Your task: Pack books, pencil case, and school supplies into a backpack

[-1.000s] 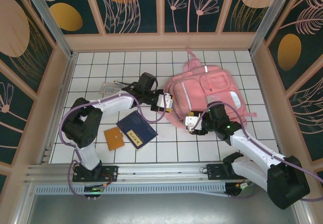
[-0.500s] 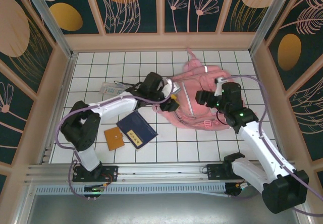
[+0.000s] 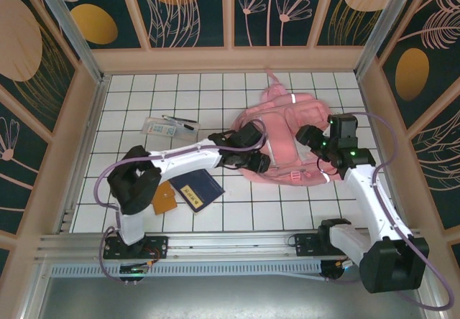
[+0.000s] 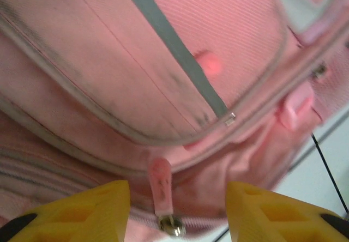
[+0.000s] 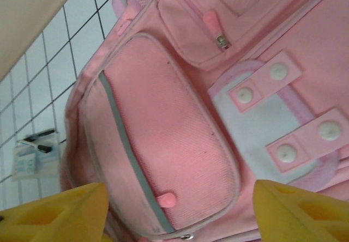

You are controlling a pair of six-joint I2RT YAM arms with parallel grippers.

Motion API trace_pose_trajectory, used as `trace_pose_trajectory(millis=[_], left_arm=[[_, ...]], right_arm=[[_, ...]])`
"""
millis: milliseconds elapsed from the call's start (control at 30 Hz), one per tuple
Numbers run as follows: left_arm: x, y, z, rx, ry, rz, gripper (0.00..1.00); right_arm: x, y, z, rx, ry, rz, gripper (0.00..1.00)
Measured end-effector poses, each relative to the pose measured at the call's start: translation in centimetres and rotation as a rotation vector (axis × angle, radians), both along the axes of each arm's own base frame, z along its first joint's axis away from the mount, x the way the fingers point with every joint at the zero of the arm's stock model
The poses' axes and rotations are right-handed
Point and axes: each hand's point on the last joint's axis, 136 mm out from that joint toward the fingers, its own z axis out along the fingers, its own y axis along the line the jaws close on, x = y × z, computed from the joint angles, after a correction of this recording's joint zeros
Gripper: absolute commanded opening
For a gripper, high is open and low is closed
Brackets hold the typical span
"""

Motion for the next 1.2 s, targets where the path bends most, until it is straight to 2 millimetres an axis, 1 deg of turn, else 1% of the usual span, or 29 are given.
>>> trace_pose_trajectory(millis=[100,233,400,500,633,767,933,1033,1100,1133,1200], left_arm=[[0.7,-0.3,-1.1,0.056,0.005,0.042,0.45],[0.9,0.0,-2.6,0.119,0.020,0.067,0.43],[0.6,0.3,-3.0,0.135,0.037,0.063,0.40],[0.3,-0.1,-3.5,0.146,0.067,0.049,0.39],[0.0,-0.5,-4.4,0.167,0.102,0.022,0.40],[-0.3,-0.4,-4.3,0.181,0.117,0.006,0.40],[-0.5,-0.1,-4.6,0.205,0.121,-0.014,0.39],[-0.4,0.3,-4.8,0.240,0.107,-0.022,0.32],[-0.2,0.5,-5.0,0.273,0.091,-0.025,0.24],[0.0,0.7,-5.2,0.291,0.083,-0.024,0.16],[0.3,1.0,-5.4,0.326,0.076,-0.023,0.08]], right_arm=[[0.1,0.5,0.2,0.024,-0.009,0.021,0.67],[0.2,0.8,0.2,0.038,-0.014,0.033,0.66],[0.2,0.9,0.2,0.038,-0.016,0.038,0.64],[0.1,0.9,0.1,0.032,-0.015,0.046,0.62],[0.3,1.0,-1.0,0.015,0.014,0.065,0.61],[0.3,1.0,-2.6,0.004,0.059,0.075,0.60],[0.3,0.9,-3.1,-0.004,0.065,0.075,0.61],[0.7,0.6,-3.3,-0.025,0.059,0.065,0.63],[1.0,0.2,-3.6,-0.043,0.062,0.051,0.68],[1.2,0.1,-3.9,-0.053,0.066,0.044,0.69],[1.4,-0.4,-4.5,-0.073,0.084,0.022,0.70]])
